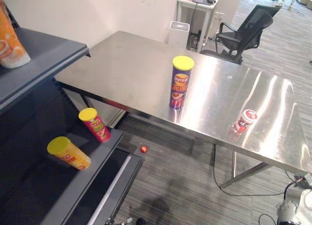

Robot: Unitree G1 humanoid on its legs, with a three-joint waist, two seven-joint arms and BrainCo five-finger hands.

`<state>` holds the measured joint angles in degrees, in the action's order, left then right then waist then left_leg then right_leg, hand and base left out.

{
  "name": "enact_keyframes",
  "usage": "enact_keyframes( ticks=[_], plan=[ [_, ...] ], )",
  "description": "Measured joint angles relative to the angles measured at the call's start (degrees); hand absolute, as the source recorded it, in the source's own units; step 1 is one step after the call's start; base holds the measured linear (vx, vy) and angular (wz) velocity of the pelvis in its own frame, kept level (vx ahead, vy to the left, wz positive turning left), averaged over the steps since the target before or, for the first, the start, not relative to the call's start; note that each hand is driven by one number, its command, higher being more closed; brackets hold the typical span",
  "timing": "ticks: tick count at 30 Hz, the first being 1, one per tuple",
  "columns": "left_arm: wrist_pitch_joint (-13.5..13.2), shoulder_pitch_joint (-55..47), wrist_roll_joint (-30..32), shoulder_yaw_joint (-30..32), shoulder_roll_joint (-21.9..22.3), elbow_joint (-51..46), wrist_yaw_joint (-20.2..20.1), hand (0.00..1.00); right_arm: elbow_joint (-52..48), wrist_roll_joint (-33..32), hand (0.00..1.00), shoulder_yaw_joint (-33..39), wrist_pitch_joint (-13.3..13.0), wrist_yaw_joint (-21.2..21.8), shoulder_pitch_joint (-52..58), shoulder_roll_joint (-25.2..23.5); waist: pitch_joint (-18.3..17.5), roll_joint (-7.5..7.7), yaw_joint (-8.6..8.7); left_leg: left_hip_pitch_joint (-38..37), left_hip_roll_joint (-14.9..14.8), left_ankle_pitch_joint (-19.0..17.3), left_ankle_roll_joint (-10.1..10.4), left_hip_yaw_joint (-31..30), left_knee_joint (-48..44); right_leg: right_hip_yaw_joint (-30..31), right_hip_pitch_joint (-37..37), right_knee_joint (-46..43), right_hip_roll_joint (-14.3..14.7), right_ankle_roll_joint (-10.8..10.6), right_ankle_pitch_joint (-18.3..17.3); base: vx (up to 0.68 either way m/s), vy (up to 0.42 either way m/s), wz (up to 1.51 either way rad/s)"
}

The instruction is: Put the gum and the chips on the shelf.

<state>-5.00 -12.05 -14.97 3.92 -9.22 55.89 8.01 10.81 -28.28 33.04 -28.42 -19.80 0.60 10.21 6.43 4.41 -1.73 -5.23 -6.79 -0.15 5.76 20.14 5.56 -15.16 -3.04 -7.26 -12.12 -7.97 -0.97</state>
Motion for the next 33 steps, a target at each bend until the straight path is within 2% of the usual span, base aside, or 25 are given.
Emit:
enact_keyframes(
  ticks=[3,5,11,14,20,21,23,24,27,28,33],
  plan=[
    [0.1,0.0,0.2,-0.8,0.2,0.1,-0.4,0.0,-4.7,5.9,0.0,-3.3,0.5,2.7,-0.8,1.5,-0.1,-0.88,0.03,0.0,0.4,0.1,-0.1,1.3,0.0,1.4,0.9,0.2,-0.2,-0.2,0.1,0.1,0.011,-0.16],
    [0.1,-0.1,0.5,-1.0,0.4,0.3,-0.6,0.0,-5.7,10.1,0.0,-6.2,2.3,6.6,-0.9,3.7,0.4,-1.8,0.17,0.2,0.1,0.1,-0.1,1.2,0.0,1.9,1.2,0.3,0.2,-0.2,0.1,0.05,-0.035,-0.07],
    [-0.2,-0.5,2.4,-1.4,0.5,1.2,-1.1,0.0,-5.3,12.2,0.0,-11.3,8.1,18.0,-1.0,9.8,0.7,-2.76,1.15,1.4,0.0,0.6,-0.3,0.9,0.0,2.6,2.1,1.2,0.8,-0.2,0.1,0.02,-0.039,-0.04],
    [-1.2,-0.6,2.4,-1.4,0.5,1.2,-1.1,0.0,-5.0,12.6,0.0,-13.9,9.8,21.3,-1.0,12.7,0.9,-2.87,2.02,2.3,0.0,1.0,-0.4,-0.1,0.0,2.6,2.7,1.2,0.8,-0.2,0.1,-0.02,-0.025,0.05],
    [-2.0,-0.6,2.4,-1.9,0.5,2.2,-1.1,0.0,-2.8,12.9,0.0,-16.8,11.7,23.0,-1.0,16.4,1.2,-3.08,2.47,3.4,0.3,2.2,-0.8,-1.5,0.0,2.3,3.3,1.4,0.8,-0.2,0.1,-0.06,-0.013,0.06],
    [-2.0,-0.6,2.4,-2.0,0.4,2.6,-1.3,0.0,-2.8,14.6,0.0,-17.2,11.8,22.9,-1.1,17.1,1.3,-3.15,2.78,4.1,0.4,2.7,-0.9,-2.1,0.0,2.1,3.8,1.4,0.7,-0.2,0.0,-0.12,-0.013,0.11],
    [-2.0,-0.6,2.4,-2.0,0.1,2.8,-1.6,0.0,-2.8,15.5,0.0,-18.3,11.9,23.0,-1.3,18.2,1.6,-2.92,2.88,4.7,0.9,3.4,-1.2,-2.5,0.0,1.6,3.8,2.1,0.3,-0.3,-0.8,-0.13,-0.014,0.11],
    [-2.0,-0.6,2.4,-2.0,-0.1,2.9,-1.7,0.0,-2.9,16.6,0.0,-18.4,12.0,22.9,-1.8,18.3,1.8,-2.43,2.95,5.0,1.8,3.8,-1.3,-3.1,0.4,1.7,3.8,2.4,-0.5,-0.7,-2.8,-0.16,-0.03,0.19],
    [-2.1,-0.4,2.4,-3.3,0.1,3.3,-1.8,0.0,-2.8,17.0,0.0,-19.0,13.9,22.9,-2.0,19.6,2.5,-3.24,3.14,5.2,1.6,4.8,-1.3,-4.1,0.4,1.3,3.8,1.8,-0.4,-1.0,-4.0,-0.15,-0.021,0.14],
    [-2.0,-0.7,2.4,-3.7,0.1,3.5,-1.8,0.0,-2.7,16.9,0.0,-19.4,14.4,22.6,-2.0,20.1,2.0,-3.96,3.18,5.5,1.5,4.8,-1.2,-4.9,0.4,1.2,3.8,1.9,-0.1,-1.0,-4.0,-0.11,-0.01,0.12],
    [-2.0,-0.6,2.4,-4.0,-0.2,3.4,-1.7,0.0,-2.5,17.0,0.0,-20.0,15.6,21.4,-2.3,20.8,1.9,-3.82,3.28,7.2,1.4,5.1,-1.4,-6.8,0.4,1.7,4.0,2.7,0.6,-1.0,-3.9,-0.04,0.008,0.19]
  ],
)
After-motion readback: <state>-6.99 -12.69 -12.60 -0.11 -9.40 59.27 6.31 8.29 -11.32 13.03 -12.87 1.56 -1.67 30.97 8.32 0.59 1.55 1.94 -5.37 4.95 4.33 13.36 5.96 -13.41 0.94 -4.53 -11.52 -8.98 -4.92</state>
